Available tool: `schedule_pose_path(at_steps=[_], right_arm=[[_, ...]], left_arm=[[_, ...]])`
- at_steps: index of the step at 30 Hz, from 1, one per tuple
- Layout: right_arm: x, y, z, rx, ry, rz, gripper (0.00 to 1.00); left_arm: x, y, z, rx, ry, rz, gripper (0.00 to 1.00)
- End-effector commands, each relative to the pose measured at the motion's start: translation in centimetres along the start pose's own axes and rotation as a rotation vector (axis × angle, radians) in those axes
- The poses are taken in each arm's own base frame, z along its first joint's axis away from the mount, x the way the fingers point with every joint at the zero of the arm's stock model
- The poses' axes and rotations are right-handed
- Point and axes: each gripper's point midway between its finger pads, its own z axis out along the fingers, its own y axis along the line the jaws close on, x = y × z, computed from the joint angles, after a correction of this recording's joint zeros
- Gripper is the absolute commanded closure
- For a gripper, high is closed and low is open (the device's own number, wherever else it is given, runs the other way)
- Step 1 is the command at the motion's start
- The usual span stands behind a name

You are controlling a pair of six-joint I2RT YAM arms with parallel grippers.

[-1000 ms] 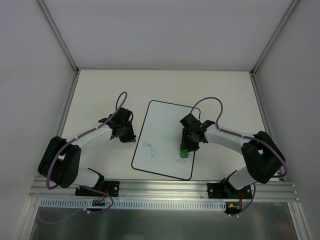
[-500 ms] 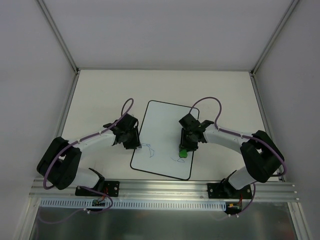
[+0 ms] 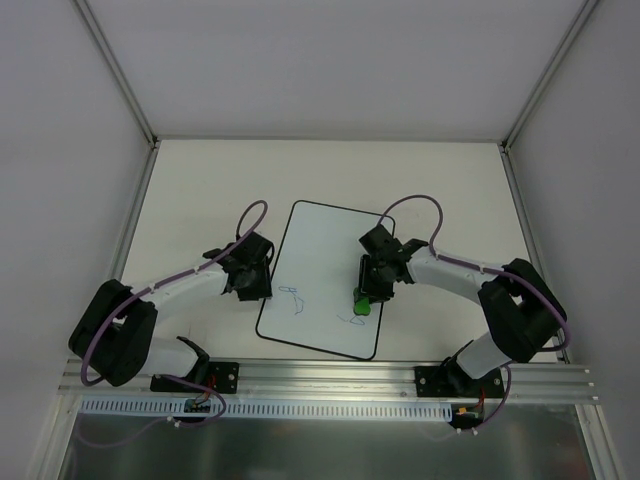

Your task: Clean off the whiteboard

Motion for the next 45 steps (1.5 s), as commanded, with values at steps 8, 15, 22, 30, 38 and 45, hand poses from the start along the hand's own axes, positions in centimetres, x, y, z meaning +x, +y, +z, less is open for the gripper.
schedule_pose_path(at_steps=[8, 15, 22, 30, 38, 45], right_arm=[[3.3, -5.4, 1.7, 0.175, 0.121, -0.008, 1.0], [3.3, -5.6, 1.5, 0.173, 0.117, -0.002, 1.0], [3.3, -5.7, 1.6, 0.176, 0.122, -0.003, 1.0], [3.1, -5.7, 1.5, 0.176, 0.113, -0.006, 1.0], [3.7, -6.6, 0.9, 0.205, 0.115, -0.002, 1.0], [7.1, -7.2, 0.0, 0.23, 0.198, -0.042, 1.0]], left_arm=[[-0.4, 1.7, -1.6, -0.06, -0.039, 0.044, 0.67], [2.4, 2.1, 0.3, -0.082, 0.1, 0.048, 0.73], [3.3, 1.5, 0.6, -0.074, 0.134, 0.055, 0.76], [3.2, 0.3, 0.3, -0.027, 0.132, 0.061, 0.75], [3.8, 1.9, 1.5, -0.118, 0.148, 0.037, 1.0], [3.3, 1.9, 2.1, -0.153, 0.142, 0.014, 1.0]])
